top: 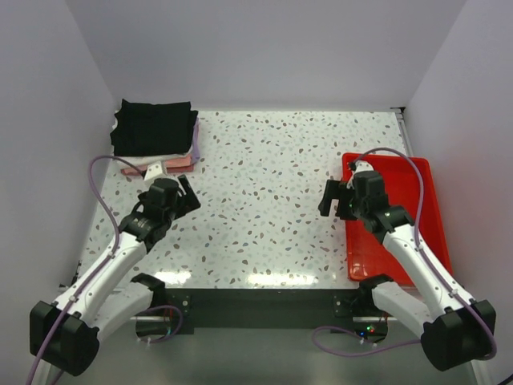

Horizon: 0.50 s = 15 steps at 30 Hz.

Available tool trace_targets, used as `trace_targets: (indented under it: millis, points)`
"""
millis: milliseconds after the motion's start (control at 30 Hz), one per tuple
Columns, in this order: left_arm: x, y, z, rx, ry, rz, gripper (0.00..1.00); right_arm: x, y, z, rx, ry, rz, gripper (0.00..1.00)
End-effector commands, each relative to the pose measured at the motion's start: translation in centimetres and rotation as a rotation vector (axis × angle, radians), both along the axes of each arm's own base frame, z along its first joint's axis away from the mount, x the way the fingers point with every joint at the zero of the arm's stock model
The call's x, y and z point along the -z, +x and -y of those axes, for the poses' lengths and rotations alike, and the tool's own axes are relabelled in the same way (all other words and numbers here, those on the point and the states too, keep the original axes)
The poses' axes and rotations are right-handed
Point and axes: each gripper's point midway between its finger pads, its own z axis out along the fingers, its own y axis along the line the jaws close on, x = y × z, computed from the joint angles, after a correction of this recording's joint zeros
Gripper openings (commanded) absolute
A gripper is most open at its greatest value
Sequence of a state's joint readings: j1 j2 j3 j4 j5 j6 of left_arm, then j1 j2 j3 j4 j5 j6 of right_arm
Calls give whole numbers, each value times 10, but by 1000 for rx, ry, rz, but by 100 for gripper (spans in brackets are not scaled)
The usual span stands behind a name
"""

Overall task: Fold and stack the t-shirts
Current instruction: Reset both grippers

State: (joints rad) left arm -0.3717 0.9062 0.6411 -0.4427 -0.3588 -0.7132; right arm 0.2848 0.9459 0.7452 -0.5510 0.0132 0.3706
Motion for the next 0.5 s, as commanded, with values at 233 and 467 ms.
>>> trace_targets:
  millis: [233, 467]
  points:
    - [-9, -3, -11, -81, -7, 74, 100, 1, 18, -12, -3, 71, 61, 99]
    - [-12, -4, -14, -96, -11, 91, 100, 0, 20, -13, 0, 80, 85, 99]
